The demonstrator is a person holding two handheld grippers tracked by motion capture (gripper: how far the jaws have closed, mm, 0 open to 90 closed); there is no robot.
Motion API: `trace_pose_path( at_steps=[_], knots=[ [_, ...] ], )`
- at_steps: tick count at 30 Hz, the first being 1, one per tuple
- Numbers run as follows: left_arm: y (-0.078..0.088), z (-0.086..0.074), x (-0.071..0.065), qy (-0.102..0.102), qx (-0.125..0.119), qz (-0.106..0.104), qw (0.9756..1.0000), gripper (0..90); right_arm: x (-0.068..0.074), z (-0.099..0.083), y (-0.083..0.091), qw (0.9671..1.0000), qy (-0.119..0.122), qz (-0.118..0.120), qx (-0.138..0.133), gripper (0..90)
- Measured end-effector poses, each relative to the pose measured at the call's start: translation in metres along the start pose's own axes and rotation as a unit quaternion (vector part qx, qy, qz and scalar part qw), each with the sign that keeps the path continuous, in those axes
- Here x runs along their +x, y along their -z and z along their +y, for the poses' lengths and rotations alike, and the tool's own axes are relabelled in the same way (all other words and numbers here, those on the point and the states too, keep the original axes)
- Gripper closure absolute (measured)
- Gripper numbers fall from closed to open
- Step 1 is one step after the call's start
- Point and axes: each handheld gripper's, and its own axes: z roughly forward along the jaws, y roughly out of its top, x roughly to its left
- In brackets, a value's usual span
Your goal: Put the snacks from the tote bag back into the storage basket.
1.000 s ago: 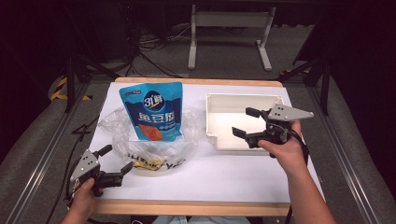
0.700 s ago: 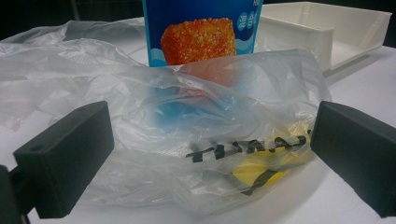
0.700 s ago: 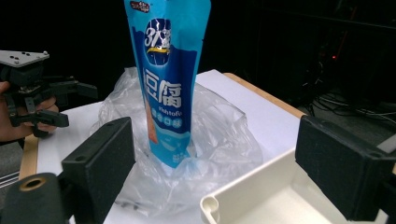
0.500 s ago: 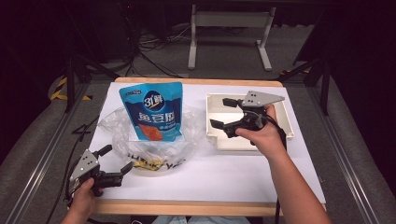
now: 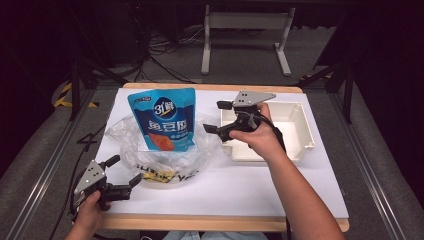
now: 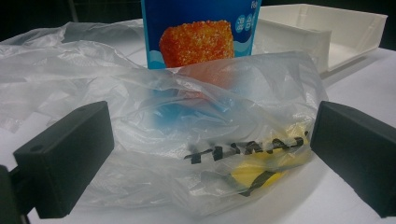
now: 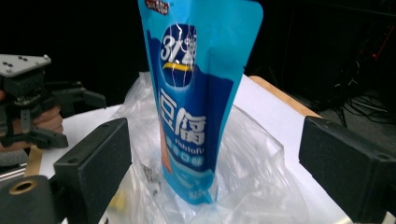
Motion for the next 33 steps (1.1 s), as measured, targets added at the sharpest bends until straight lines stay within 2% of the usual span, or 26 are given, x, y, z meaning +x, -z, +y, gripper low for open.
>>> trace_pose_path(
  at_steps=[6, 12, 15, 24, 33],
  knots=[
    [0.000, 0.000, 0.000, 0.000, -0.001, -0.001, 1.0000, 0.1, -0.003, 0.001, -0.013, 0.9999, -0.009, 0.009, -0.001, 8.3],
    [0.000, 0.001, 0.001, 0.002, 0.001, -0.005, 1.0000, 0.1, -0.003, 0.000, -0.026, 0.9998, -0.007, 0.015, 0.003, 6.7],
    [0.000, 0.001, 0.001, 0.002, 0.001, -0.006, 1.0000, 0.2, -0.002, -0.002, -0.037, 0.9999, -0.001, 0.015, 0.005, 5.9],
    [0.001, 0.001, 0.001, 0.000, -0.001, -0.008, 1.0000, 0.2, -0.011, -0.015, -0.067, 0.9997, -0.008, 0.017, 0.013, 6.0],
    [0.000, 0.001, 0.000, 0.002, -0.010, -0.007, 0.9999, 0.2, -0.003, -0.026, -0.094, 0.9996, -0.018, 0.020, 0.006, 6.6]
  ],
)
